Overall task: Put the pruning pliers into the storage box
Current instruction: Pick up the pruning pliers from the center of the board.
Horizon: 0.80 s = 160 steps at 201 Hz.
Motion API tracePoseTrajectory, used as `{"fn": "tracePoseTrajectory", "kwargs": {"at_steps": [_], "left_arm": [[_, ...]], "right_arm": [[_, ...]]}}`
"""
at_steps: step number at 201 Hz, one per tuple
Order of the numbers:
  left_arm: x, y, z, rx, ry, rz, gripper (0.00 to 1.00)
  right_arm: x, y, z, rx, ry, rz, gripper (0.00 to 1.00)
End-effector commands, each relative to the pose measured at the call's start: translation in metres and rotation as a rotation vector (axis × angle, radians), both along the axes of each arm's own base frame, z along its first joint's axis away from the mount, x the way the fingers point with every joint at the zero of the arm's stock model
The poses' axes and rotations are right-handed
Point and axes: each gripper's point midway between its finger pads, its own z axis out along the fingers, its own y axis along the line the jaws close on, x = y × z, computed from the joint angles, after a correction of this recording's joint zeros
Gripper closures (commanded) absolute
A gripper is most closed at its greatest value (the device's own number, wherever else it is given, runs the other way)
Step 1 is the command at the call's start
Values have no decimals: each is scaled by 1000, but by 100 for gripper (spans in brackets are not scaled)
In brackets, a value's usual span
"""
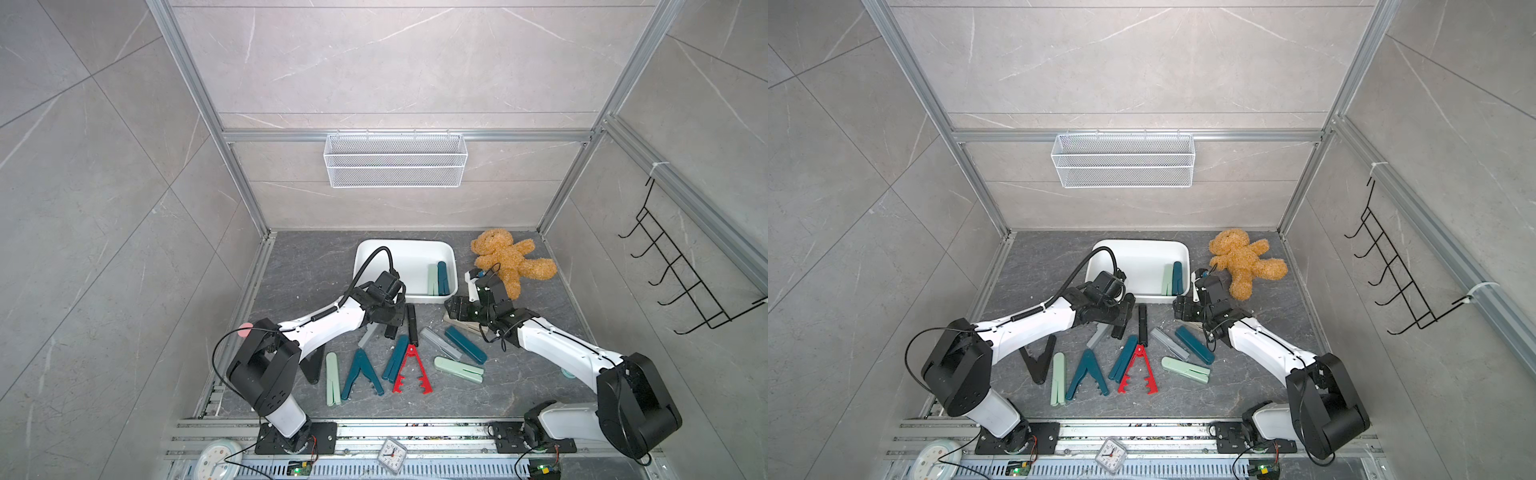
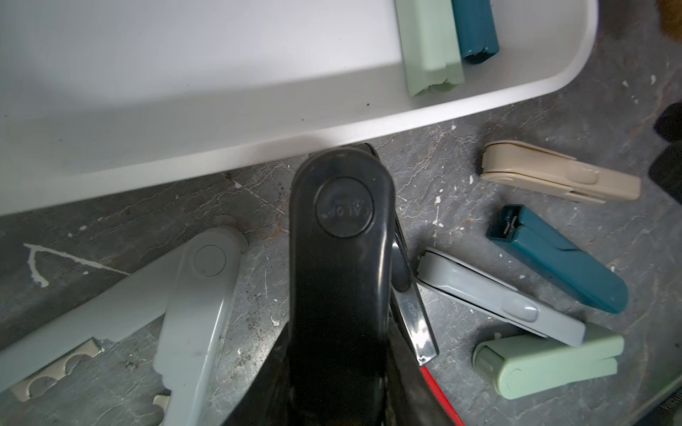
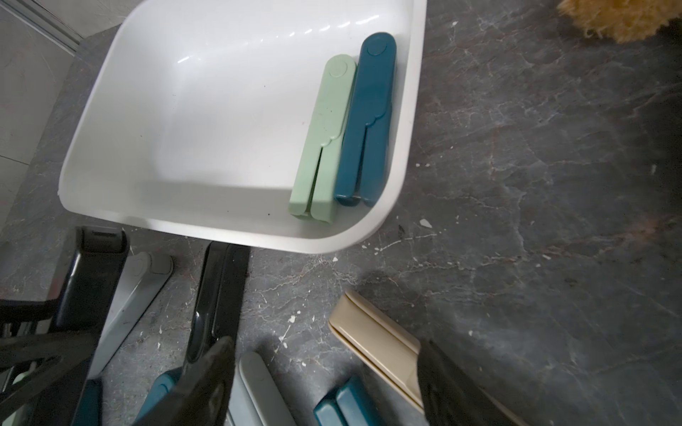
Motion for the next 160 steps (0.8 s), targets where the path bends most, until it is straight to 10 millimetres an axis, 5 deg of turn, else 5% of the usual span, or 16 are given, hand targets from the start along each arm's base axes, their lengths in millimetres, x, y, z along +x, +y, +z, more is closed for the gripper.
{"fn": "tracePoseTrajectory", "kwargs": {"at_steps": [1,75,160], "left_arm": [[-3,-5,25,-66,-13,2,78],[18,-20,55,-77,-73,-23,79],[96,-42,74,-78,-134,-37,79]], "right_arm": [[14,7,22,34,-65,-7,21],[24,12,24,52,-68,-15,21],[40,18,29,42,-94,-11,20]]}}
